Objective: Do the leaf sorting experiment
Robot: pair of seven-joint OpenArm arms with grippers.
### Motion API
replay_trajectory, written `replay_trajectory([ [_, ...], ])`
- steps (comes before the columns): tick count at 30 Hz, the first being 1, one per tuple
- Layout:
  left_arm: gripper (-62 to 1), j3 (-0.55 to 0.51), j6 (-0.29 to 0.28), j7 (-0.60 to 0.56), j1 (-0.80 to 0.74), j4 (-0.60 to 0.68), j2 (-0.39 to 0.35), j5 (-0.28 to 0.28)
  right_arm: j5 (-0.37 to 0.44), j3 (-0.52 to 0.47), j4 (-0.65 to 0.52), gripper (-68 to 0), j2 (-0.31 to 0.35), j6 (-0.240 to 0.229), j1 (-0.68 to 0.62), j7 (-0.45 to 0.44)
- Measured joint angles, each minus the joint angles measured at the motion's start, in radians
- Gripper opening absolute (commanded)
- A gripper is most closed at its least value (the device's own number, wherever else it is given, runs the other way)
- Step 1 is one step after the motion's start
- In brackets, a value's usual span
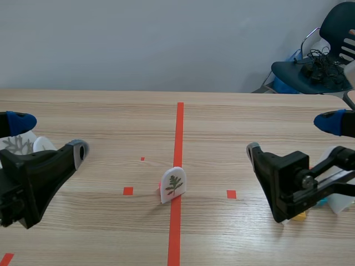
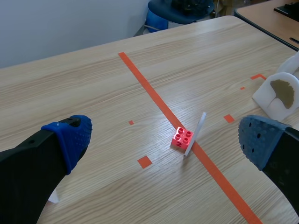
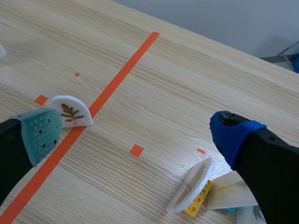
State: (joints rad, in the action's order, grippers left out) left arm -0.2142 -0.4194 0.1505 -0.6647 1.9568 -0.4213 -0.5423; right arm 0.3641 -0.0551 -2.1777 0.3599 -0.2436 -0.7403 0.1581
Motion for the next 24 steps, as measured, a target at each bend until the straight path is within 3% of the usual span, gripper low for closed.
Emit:
replay_trajectory([
  [5,1.4,0.074,0.0,0.001,0.011,-0.008,0.0,0.114,0.0,0.0,0.0,0.4,0.0,0.0,0.0,0.0],
  [10,1.4,0.185,-0.001,-0.012,0.103,-0.104,0.0,0.156,0.0,0.0,0.0,0.4,-0.002,0.0,0.0,0.0],
  [18,1.4,0.381,-0.001,-0.127,0.315,-0.41,0.004,0.324,0.0,0.0,0.0,0.4,-0.003,0.0,0.0,0.0],
  [24,1.4,0.524,-0.001,-0.258,0.47,-0.67,0.059,0.43,0.0,0.0,0.0,0.4,-0.002,0.0,0.0,0.0],
])
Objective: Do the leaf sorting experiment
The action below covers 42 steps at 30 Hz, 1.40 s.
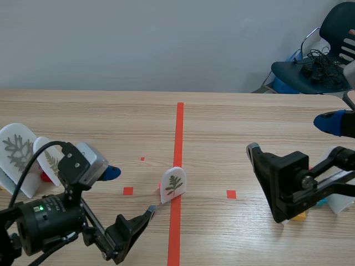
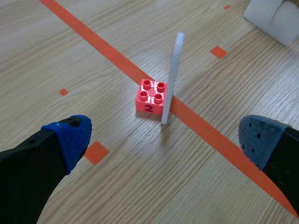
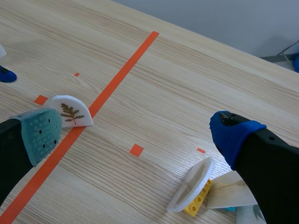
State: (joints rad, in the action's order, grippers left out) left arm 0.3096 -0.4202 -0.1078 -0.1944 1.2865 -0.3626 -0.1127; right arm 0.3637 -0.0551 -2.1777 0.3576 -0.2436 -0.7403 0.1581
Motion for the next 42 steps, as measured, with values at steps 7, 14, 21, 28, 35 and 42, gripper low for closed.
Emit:
replay_trajectory([
  [7,1.4,0.106,0.04,-0.076,0.139,-0.226,0.114,0.069,0.0,0.0,0.0,0.4,0.0,0.0,0.0,0.001],
  [14,1.4,0.127,0.102,-0.076,0.238,-0.341,0.206,0.068,0.0,0.0,0.0,0.4,0.0,0.0,0.0,0.008],
  [21,-41.0,0.126,0.113,-0.084,0.239,-0.341,0.209,0.067,0.0,0.0,0.0,0.4,0.0,0.0,0.0,0.012],
  [28,-47.9,0.126,0.113,-0.084,0.239,-0.337,0.209,0.068,0.0,0.0,0.0,0.4,0.0,0.0,0.0,0.016],
  [35,-47.9,0.076,0.113,0.008,0.159,-0.153,0.193,0.049,0.0,0.0,0.0,0.4,0.0,0.0,0.0,0.016],
  [42,-51.7,-0.065,0.112,0.073,-0.015,0.182,0.159,-0.058,0.0,0.0,0.0,0.4,0.0,0.0,0.0,0.019],
])
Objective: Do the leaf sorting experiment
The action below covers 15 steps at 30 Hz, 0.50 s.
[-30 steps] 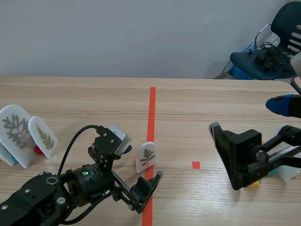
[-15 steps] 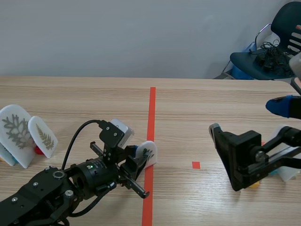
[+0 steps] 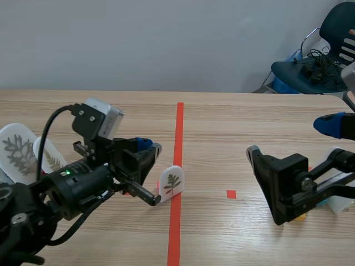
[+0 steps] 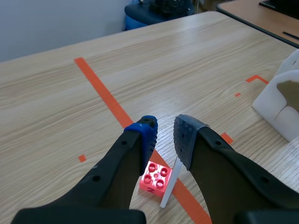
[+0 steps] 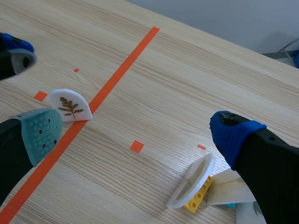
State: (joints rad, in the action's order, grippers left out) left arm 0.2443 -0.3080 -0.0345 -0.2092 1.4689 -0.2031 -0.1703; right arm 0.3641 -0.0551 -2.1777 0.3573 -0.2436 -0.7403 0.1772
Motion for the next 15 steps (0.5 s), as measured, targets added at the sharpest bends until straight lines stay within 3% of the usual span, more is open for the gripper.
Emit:
replay_trajectory([
  [4,-51.7,-0.042,0.001,-0.001,-0.063,0.021,0.0,0.002,0.0,0.0,0.0,0.4,0.0,0.0,0.0,0.004],
  [7,-45.7,-0.031,0.001,0.0,-0.063,-0.008,0.001,0.013,0.0,0.0,0.0,0.4,0.0,0.0,0.0,0.005],
  [9,-38.6,-0.032,0.001,0.0,-0.06,-0.013,0.001,0.016,0.0,0.0,0.0,0.4,0.0,0.0,0.0,0.008],
  [15,-6.2,-0.082,-0.005,0.004,-0.064,-0.016,-0.007,0.006,0.0,0.0,0.0,0.4,0.0,0.0,0.0,0.007],
])
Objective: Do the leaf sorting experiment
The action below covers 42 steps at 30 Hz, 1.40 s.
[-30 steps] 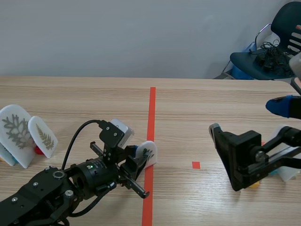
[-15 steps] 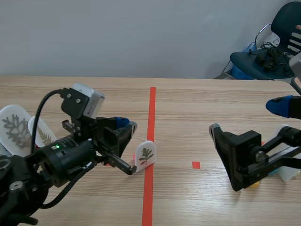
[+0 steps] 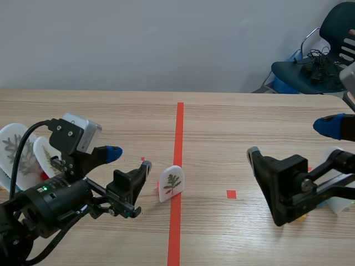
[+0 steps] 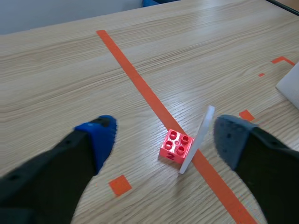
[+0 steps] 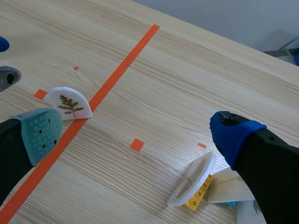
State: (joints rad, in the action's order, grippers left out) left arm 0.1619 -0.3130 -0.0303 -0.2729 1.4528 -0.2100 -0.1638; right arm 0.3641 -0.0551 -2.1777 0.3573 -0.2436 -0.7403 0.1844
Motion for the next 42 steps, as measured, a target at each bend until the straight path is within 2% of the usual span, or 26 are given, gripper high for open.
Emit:
replay_trajectory([
  [2,1.0,-0.021,-0.047,-0.004,-0.022,0.008,-0.034,-0.044,0.0,0.0,0.0,0.4,0.0,0.0,0.0,0.0],
  [4,1.4,-0.049,-0.105,-0.02,-0.065,0.031,-0.085,-0.054,0.0,0.0,0.0,0.4,0.0,0.0,0.0,0.0],
  [8,1.4,-0.082,-0.153,-0.024,-0.124,0.047,-0.161,-0.05,0.0,0.0,0.0,0.4,0.0,0.0,0.001,0.0],
  [11,1.4,-0.081,-0.153,-0.06,-0.134,0.047,-0.176,-0.045,0.0,0.0,0.0,0.4,0.0,0.0,0.017,0.005],
  [15,1.4,-0.049,-0.152,-0.107,-0.125,0.039,-0.163,-0.008,0.0,0.0,0.0,0.4,0.0,0.0,0.023,0.008],
  [16,1.4,-0.032,-0.151,-0.109,-0.116,0.034,-0.158,0.008,0.0,0.0,0.0,0.4,0.0,0.0,0.023,0.008],
  [18,1.4,0.01,-0.143,-0.109,-0.089,0.01,-0.135,0.082,0.0,0.0,0.0,0.4,0.0,0.0,0.023,0.008],
  [25,1.4,0.108,-0.053,-0.151,0.084,-0.248,-0.046,0.119,0.0,0.0,0.0,0.4,0.0,0.0,0.023,0.008],
  [26,1.4,0.112,-0.054,-0.154,0.114,-0.293,-0.037,0.124,0.0,0.0,0.0,0.4,0.0,0.0,0.023,0.008],
  [30,1.4,0.145,-0.054,-0.234,0.212,-0.435,-0.017,0.2,0.0,0.0,0.0,0.4,0.0,0.0,0.023,0.008],
  [35,1.4,0.214,-0.053,-0.237,0.271,-0.496,0.007,0.206,0.0,0.0,0.0,0.4,0.0,0.0,0.023,0.008],
  [42,1.4,0.224,-0.009,-0.245,0.307,-0.517,0.075,0.206,0.0,0.0,0.0,0.4,0.0,0.0,0.023,0.008],
])
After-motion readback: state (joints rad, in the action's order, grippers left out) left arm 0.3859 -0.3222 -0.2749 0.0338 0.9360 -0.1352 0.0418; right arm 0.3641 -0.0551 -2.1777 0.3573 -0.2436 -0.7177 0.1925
